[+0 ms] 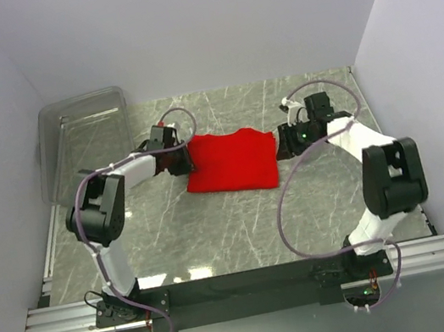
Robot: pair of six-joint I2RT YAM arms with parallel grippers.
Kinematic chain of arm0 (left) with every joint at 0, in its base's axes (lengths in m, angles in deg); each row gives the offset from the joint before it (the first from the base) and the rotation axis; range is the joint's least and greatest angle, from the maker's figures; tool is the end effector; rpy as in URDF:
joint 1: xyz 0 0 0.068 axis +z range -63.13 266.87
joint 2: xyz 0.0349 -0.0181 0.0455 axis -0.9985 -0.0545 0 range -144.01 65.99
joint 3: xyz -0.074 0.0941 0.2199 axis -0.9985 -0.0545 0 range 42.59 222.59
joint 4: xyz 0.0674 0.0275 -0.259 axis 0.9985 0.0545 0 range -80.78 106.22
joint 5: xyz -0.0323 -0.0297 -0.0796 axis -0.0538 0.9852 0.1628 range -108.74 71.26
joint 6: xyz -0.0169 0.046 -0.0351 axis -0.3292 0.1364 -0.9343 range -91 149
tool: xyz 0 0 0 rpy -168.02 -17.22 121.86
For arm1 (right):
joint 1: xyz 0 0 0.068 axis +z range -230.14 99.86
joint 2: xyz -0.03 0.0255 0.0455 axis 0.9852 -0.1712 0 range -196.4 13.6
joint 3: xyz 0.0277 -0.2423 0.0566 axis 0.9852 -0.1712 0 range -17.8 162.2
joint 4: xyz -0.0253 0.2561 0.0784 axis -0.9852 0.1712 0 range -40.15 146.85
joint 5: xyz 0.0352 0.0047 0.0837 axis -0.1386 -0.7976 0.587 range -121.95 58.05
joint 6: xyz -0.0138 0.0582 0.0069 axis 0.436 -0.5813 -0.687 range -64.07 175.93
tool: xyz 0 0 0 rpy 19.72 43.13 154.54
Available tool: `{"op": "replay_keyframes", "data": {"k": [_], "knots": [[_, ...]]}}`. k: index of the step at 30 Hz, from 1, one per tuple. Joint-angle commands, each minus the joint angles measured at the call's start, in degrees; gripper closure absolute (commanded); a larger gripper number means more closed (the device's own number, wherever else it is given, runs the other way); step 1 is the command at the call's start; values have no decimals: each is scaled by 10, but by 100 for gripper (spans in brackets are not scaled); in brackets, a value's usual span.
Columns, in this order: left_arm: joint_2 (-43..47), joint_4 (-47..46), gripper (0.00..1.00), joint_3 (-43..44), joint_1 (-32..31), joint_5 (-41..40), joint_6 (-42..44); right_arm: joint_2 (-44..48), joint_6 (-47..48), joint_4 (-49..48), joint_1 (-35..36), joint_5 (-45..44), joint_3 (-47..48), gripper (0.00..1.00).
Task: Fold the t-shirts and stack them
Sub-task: Move the T-shirt to the corner of the board.
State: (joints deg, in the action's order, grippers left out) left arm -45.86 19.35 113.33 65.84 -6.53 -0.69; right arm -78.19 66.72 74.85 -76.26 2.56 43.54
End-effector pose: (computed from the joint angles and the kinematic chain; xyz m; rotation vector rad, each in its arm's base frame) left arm 0.3823 -0.1571 0.1240 -0.0968 2.5472 -0.6299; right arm 0.3365 0.0482 0.1864 -0.5409 2.3707 0.7049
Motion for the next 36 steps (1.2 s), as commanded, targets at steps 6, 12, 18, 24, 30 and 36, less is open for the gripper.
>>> {"op": "replay_keyframes", "data": {"k": [6,12,18,24,30,36], "knots": [[194,-43,49,-82,-9,-53,-18,-87,-211,-85,-6,-28,16,32],[275,-35,42,-78,-9,-76,-4,-171,-247,-79,2,-8,57,30],[395,-47,24,-125,-8,-120,-13,-210,-283,-79,21,14,76,30],[511,-73,1,-205,13,-167,-53,-256,-306,-65,28,30,108,37],[556,-49,1,-237,20,-172,-63,-270,-302,-60,27,40,134,78],[580,-31,1,-255,21,-181,-68,-247,-278,-57,-2,8,161,100]]}}
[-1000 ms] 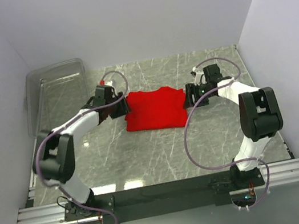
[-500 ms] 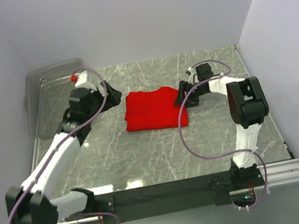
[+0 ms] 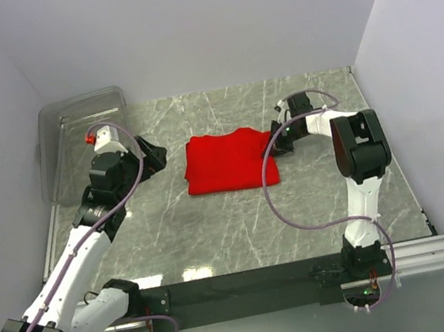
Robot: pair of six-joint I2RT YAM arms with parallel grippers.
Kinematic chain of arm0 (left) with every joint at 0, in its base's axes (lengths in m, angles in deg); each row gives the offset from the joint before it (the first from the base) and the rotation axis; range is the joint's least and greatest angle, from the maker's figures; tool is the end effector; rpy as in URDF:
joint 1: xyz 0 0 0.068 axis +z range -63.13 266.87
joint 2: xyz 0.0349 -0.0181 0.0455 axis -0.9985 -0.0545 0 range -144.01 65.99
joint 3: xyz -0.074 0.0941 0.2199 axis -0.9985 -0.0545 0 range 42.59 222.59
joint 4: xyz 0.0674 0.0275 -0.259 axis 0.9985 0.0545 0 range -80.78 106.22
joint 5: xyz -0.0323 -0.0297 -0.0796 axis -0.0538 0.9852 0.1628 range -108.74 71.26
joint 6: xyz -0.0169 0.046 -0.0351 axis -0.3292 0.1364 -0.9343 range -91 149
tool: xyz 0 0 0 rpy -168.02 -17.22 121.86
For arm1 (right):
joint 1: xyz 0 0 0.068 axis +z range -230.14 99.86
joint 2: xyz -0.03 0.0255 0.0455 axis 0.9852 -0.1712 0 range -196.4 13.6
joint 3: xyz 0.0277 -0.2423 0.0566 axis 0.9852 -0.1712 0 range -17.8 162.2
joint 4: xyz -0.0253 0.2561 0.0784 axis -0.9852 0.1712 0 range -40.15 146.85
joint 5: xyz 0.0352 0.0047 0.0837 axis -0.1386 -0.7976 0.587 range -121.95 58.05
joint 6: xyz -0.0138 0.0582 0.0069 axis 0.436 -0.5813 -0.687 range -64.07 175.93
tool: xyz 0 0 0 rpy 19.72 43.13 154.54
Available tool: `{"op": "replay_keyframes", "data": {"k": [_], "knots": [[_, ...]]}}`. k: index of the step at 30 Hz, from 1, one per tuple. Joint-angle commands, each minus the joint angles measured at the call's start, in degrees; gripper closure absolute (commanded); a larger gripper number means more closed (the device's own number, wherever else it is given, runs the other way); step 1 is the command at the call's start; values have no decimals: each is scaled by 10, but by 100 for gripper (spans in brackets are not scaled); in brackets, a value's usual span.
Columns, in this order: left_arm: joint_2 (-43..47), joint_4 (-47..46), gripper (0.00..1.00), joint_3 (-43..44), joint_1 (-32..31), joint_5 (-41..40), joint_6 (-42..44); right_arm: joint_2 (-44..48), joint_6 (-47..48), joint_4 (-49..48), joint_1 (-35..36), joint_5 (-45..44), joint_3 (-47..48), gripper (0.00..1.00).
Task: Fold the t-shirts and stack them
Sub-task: Move the T-shirt to the corner of the board.
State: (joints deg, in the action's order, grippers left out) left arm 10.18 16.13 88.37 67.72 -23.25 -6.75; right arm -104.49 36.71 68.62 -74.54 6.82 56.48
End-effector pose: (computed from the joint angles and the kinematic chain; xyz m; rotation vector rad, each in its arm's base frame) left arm 0.2445 -0.0812 0.2930 -0.3303 1.8788 -0.5845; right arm 0.4030 0.0676 0.0974 0.0878 2.6424 1.0432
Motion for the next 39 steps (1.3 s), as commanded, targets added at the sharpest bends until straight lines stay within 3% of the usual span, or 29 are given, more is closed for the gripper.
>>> {"op": "replay_keyframes", "data": {"k": [1,13,24,27,28,30,31,34,39], "knots": [[24,2,1,-8,3,-14,-7,21,29,6,-28,-49,45,100],[30,-10,0,-36,3,1,-13,-42,155,84,-210,-153,208,100],[15,-37,0,-53,3,40,-24,-96,208,129,-290,-239,307,100],[5,-46,1,-56,3,53,-27,-101,219,138,-293,-250,327,83],[2,-46,1,-56,3,55,-27,-91,226,135,-293,-251,324,71],[2,-47,0,-55,3,52,-26,-78,231,124,-290,-266,313,64],[3,-47,1,-55,3,49,-24,-62,239,118,-288,-271,309,56],[6,-38,0,-47,3,47,-12,-28,255,106,-280,-290,289,47],[10,-13,1,-15,3,13,29,38,287,76,-263,-323,228,45]]}}
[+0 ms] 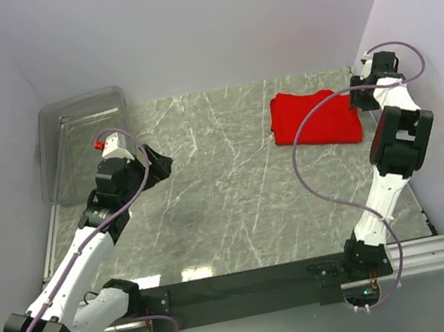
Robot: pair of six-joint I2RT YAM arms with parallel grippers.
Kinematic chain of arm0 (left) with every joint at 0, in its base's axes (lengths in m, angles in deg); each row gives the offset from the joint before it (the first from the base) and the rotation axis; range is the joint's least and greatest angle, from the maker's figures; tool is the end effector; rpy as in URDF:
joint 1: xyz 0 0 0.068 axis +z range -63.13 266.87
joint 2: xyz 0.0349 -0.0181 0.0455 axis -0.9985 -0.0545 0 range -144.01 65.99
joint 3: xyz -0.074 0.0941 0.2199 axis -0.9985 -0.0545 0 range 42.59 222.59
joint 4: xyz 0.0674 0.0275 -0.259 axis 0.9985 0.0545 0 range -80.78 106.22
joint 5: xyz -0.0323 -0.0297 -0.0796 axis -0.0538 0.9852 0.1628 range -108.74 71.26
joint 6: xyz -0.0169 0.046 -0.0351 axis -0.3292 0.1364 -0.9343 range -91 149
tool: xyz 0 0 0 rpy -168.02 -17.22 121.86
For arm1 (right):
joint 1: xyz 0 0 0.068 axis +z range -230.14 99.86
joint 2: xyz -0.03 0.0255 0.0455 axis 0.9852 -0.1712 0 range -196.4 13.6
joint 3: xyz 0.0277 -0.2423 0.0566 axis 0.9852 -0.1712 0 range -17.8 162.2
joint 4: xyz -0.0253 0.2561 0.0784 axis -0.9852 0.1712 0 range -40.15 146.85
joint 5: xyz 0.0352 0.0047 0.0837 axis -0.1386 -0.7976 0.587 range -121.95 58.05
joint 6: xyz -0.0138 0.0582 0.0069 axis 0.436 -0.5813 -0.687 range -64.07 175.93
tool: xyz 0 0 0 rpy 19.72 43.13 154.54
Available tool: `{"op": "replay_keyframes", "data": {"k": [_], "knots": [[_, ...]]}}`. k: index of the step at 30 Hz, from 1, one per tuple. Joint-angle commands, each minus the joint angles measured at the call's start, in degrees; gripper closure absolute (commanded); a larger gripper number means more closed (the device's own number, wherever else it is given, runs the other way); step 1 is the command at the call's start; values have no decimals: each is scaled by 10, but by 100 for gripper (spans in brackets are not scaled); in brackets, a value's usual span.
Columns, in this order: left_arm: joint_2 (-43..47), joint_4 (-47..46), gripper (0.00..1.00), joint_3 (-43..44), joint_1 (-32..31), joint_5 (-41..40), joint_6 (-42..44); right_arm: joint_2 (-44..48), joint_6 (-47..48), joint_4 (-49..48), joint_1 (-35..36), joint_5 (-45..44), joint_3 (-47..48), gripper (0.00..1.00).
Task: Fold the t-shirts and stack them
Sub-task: Reset both arms
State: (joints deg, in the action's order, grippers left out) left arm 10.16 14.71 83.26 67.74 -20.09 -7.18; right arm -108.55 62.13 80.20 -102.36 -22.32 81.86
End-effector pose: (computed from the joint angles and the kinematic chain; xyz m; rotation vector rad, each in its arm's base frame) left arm 0.2419 -0.0828 0.2625 -0.3098 1.9574 -0.6156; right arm 0.4436 -0.1731 0.1820 0.2753 2.4592 -0.0023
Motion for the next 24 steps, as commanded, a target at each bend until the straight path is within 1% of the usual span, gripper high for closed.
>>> {"op": "replay_keyframes", "data": {"k": [1,3,4,6,8,9,10,12,14,15,16,20,21,24], "knots": [[14,6,1,41,2,-27,40,105,42,-44,18,-36,-38,45],[19,17,0,52,2,-50,58,134,50,-59,30,-38,-80,45],[24,21,0,55,2,-58,62,164,55,-63,31,-29,-95,44],[31,30,1,63,2,-81,73,190,61,-68,38,-13,-137,44],[43,36,1,65,3,-96,80,235,69,-73,45,28,-171,44],[48,38,1,66,3,-106,86,251,74,-75,47,48,-205,44],[56,42,1,67,3,-113,87,284,84,-79,51,73,-225,34],[63,50,0,69,4,-123,86,316,97,-79,64,107,-270,34],[74,59,1,69,5,-138,86,363,109,-77,73,143,-296,33],[78,63,0,71,5,-141,89,379,109,-82,80,149,-323,33],[85,70,1,71,5,-146,90,413,111,-86,84,154,-335,33],[103,96,1,72,5,-174,98,484,112,-96,92,166,-368,31],[107,104,1,72,5,-182,100,497,111,-99,92,168,-377,28],[127,128,0,71,6,-209,102,554,116,-89,92,173,-380,27]]}}
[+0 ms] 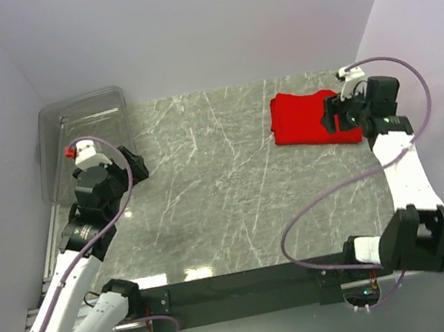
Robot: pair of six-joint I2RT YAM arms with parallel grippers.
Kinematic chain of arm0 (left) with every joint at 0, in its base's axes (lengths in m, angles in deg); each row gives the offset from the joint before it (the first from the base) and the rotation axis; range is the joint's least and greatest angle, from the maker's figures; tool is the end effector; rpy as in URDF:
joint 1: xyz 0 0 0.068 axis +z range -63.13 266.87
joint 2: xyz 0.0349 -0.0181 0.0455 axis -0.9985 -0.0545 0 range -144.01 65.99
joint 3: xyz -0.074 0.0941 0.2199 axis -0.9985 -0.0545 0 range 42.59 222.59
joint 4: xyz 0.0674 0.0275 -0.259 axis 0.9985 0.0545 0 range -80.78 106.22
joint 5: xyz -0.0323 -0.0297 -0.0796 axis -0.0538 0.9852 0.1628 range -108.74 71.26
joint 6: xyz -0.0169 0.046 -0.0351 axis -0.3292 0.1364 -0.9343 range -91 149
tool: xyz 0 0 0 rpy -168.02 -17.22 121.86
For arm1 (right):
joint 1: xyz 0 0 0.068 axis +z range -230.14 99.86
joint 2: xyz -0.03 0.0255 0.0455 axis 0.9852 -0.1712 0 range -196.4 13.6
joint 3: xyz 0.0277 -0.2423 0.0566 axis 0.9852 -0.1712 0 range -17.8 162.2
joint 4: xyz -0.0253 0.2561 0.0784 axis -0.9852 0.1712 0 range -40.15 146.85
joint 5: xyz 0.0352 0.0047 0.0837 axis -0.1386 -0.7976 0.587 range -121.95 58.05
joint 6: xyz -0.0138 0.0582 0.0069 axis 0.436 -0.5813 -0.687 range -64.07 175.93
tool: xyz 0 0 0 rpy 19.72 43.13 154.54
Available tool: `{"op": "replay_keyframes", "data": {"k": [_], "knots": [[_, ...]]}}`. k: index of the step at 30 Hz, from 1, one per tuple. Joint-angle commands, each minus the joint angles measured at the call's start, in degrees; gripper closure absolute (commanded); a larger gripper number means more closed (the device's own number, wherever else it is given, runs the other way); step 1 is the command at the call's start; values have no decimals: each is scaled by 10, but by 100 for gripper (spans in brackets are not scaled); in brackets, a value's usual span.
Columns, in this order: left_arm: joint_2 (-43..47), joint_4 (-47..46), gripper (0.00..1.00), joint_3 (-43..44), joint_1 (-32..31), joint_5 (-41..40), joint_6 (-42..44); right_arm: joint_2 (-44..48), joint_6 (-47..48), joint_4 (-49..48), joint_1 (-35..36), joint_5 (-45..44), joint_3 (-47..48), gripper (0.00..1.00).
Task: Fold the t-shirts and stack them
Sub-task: Reset both arms
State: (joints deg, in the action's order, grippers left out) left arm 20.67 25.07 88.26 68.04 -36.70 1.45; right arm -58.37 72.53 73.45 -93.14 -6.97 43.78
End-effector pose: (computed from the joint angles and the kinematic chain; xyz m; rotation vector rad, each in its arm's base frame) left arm 0.2085 -0.0566 0.3150 -0.3572 1.8020 -0.2812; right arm 0.2967 -0.0492 0.2919 -0.3120 2.0831 0.1637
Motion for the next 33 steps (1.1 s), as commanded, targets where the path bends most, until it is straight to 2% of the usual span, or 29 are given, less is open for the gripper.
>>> {"op": "replay_keyframes", "data": {"k": [1,4,12,17,33], "knots": [[26,29,1,21,3,-45,14,62,12,-17,0,19,-1,26],[47,42,1,14,3,-54,8,100,-13,-20,-1,-14,-2,11],[87,66,0,6,3,-72,1,193,-87,-72,-1,-95,-59,7],[102,74,1,6,3,-77,1,205,-128,-85,-1,-129,-81,6],[155,106,1,-16,3,-73,-23,221,-163,-94,-1,-151,-103,4]]}}
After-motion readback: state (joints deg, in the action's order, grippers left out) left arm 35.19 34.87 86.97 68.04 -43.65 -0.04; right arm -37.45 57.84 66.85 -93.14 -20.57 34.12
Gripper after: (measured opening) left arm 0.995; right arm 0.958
